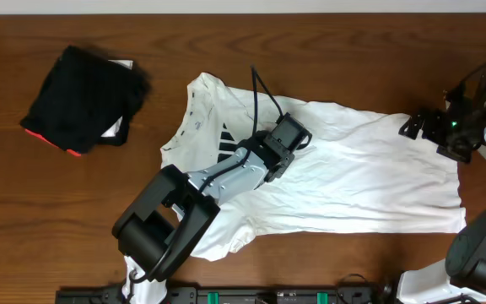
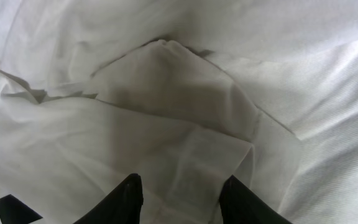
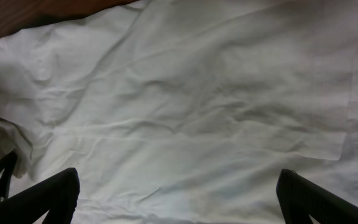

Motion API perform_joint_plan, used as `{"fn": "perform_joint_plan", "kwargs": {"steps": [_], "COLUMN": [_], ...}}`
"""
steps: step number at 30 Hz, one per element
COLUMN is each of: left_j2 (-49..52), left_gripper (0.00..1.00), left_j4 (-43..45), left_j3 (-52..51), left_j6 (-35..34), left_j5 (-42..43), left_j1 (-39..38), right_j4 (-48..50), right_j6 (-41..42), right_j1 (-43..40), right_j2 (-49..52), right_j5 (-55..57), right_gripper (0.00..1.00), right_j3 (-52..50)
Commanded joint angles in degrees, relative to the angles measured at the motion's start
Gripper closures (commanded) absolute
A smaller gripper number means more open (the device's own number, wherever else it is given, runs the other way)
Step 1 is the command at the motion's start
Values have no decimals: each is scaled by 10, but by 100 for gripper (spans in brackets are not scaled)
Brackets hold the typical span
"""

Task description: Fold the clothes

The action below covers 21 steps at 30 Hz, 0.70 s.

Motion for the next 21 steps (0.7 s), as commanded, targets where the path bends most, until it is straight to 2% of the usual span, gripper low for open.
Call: {"fn": "perform_joint_plan", "kwargs": {"steps": [1, 5, 6, 8, 12, 13, 21], "left_j2": [4, 4, 4, 4, 4, 1, -59], "left_gripper": [58, 59, 66, 71, 92, 94, 94], "left_j4": [1, 1, 1, 3, 11, 12, 12], "left_j3": [10, 10, 10, 10, 10, 10, 12], "left_j6": [8, 8, 8, 8, 8, 8, 8], "left_j5": [-11, -11, -11, -11, -11, -11, -12], "left_j1": [0, 0, 0, 0, 0, 0, 0], "right_j4": [1, 1, 1, 1, 1, 1, 1], "right_j6": [4, 4, 4, 4, 4, 4, 4], "right_j1": [0, 0, 0, 0, 0, 0, 0], "right_j2": [1, 1, 1, 1, 1, 1, 1], "right_j5": [0, 0, 0, 0, 0, 0, 0], "right_gripper": [1, 1, 1, 1, 1, 1, 1], "right_j3": [10, 10, 10, 10, 10, 10, 10]}}
